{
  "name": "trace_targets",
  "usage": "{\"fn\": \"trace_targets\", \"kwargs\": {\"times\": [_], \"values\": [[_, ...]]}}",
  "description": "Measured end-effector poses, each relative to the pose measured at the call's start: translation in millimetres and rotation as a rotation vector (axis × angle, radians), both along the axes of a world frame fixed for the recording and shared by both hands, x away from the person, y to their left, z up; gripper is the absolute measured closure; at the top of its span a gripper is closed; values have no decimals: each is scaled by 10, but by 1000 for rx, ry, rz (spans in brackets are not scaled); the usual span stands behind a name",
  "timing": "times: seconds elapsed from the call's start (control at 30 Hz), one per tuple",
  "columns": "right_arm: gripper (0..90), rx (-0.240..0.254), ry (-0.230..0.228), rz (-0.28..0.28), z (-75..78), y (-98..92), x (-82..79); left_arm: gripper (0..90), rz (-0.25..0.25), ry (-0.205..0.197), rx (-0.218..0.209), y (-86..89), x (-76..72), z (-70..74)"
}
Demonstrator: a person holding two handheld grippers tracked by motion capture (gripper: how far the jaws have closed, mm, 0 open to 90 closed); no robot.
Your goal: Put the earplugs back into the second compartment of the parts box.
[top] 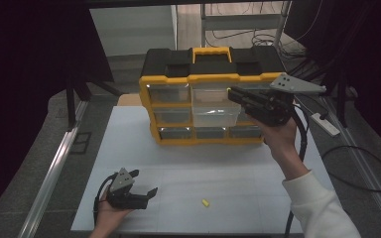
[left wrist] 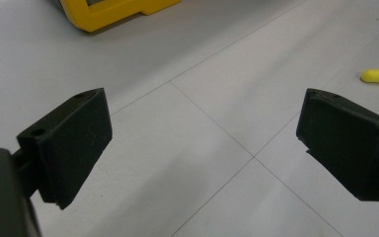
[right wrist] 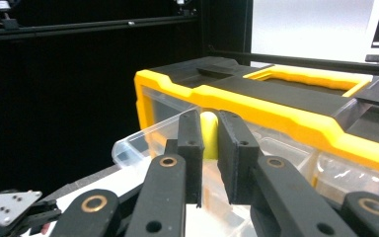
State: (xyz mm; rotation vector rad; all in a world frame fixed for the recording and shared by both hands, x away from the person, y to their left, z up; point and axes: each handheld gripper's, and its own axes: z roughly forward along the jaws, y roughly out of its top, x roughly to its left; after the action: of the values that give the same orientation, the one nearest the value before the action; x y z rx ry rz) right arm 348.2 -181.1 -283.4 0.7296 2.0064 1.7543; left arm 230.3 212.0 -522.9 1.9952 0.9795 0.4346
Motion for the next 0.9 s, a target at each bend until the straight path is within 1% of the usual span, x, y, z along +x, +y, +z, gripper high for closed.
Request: {"fn": "trace_targets", "kwargs": {"times": [0.03, 0.17, 0.23, 0.33, 0.37, 0.4, 0.43, 0.47, 0.5, 0.53, 0.57, 0.6, 0.7, 0.73, 0.8, 0.83, 0.9], "values": [[801, -2, 2, -5, 2, 9, 21, 68, 1, -1, 0, -1, 0, 0], [798, -42, 2, -32, -8, 69, 121, 68, 0, -3, 0, 3, 1, 3], [797, -53, 2, -44, -26, 90, 144, 68, 0, -4, -1, 6, 1, 4], [793, -60, 3, -43, -50, 110, 164, 68, -1, -4, -1, 7, 2, 3], [750, -64, -1, -40, -52, 116, 160, 68, -1, -4, -1, 6, 1, 3], [750, -64, -1, -40, -52, 116, 160, 68, -1, -4, -1, 6, 1, 3], [665, -69, -12, -44, -51, 125, 149, 68, -2, -4, 0, 5, 1, 3], [569, -78, -30, -61, -49, 136, 129, 68, -2, -3, -1, 4, 0, 3], [512, -85, -50, -85, -46, 145, 100, 68, -2, -3, 0, 4, -1, 3], [483, -90, -65, -96, -36, 146, 60, 68, -1, -4, 0, 4, 0, 3], [463, -90, -66, -87, -28, 142, 39, 68, -1, -4, 1, 4, 1, 3], [463, -90, -66, -87, -28, 142, 39, 68, -1, -4, 1, 4, 1, 3], [354, -111, -84, -73, -2, 114, -71, 68, -2, -2, 2, 0, -3, 4], [330, -113, -94, -85, 0, 97, -108, 68, -3, -1, 3, 0, -3, 4], [304, -108, -103, -92, 2, 67, -160, 68, -6, -2, 2, -2, -3, 3], [279, -110, -96, -90, 0, 27, -211, 68, -6, -3, 2, -2, -3, 3], [278, -96, -92, -74, -14, -21, -262, 68, -6, -3, 3, -2, -3, 3]]}}
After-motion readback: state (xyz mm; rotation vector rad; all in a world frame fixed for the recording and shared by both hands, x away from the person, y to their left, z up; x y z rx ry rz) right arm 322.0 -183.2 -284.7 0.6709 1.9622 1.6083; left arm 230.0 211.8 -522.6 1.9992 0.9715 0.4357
